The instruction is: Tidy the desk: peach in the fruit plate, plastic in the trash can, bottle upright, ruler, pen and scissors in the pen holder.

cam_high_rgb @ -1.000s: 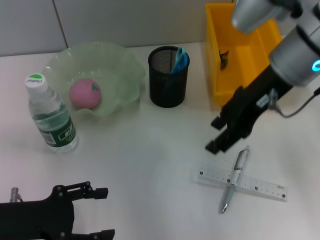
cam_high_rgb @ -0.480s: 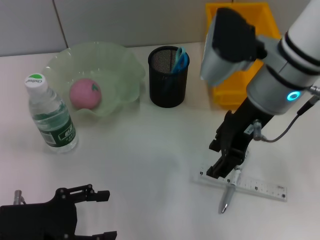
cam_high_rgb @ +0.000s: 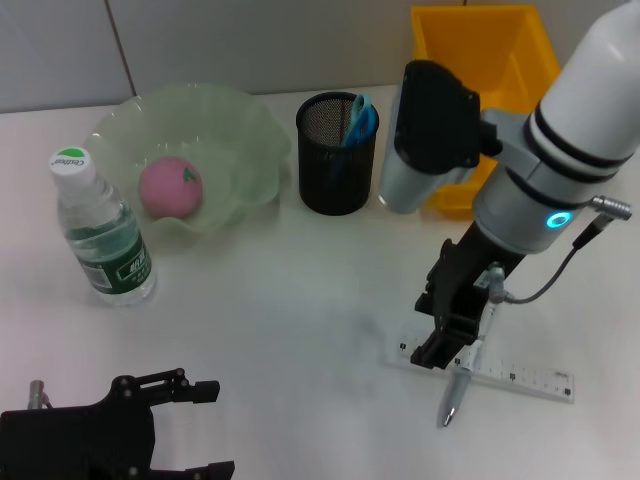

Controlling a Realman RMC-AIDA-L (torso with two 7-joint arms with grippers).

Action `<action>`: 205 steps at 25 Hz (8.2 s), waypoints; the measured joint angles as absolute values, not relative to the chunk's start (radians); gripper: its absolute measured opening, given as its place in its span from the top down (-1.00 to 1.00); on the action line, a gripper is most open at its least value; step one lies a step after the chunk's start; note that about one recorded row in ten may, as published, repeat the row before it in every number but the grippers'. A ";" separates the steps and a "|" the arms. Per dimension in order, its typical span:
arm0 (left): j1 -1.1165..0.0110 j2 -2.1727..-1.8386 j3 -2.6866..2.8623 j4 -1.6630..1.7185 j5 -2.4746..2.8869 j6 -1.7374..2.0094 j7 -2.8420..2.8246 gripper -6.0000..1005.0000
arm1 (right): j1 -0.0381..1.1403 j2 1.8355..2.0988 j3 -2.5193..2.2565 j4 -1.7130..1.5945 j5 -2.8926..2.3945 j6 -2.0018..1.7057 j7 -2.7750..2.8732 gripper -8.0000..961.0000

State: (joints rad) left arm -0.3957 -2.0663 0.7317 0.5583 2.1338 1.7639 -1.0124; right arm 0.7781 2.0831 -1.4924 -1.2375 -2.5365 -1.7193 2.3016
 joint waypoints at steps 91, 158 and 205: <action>-0.432 -2.067 0.723 0.532 2.125 1.753 -1.012 -0.66 | 0.715 2.078 -1.078 -1.313 -2.200 -1.494 2.267 0.20; -0.444 -2.063 0.695 0.525 2.029 1.751 -0.993 -0.66 | 0.841 2.083 -0.964 -0.375 -1.262 -0.932 1.135 0.20; -0.413 -2.068 0.693 0.518 2.008 1.719 -0.983 -0.66 | 0.775 2.087 -1.007 -0.371 -1.084 -0.983 1.130 -0.28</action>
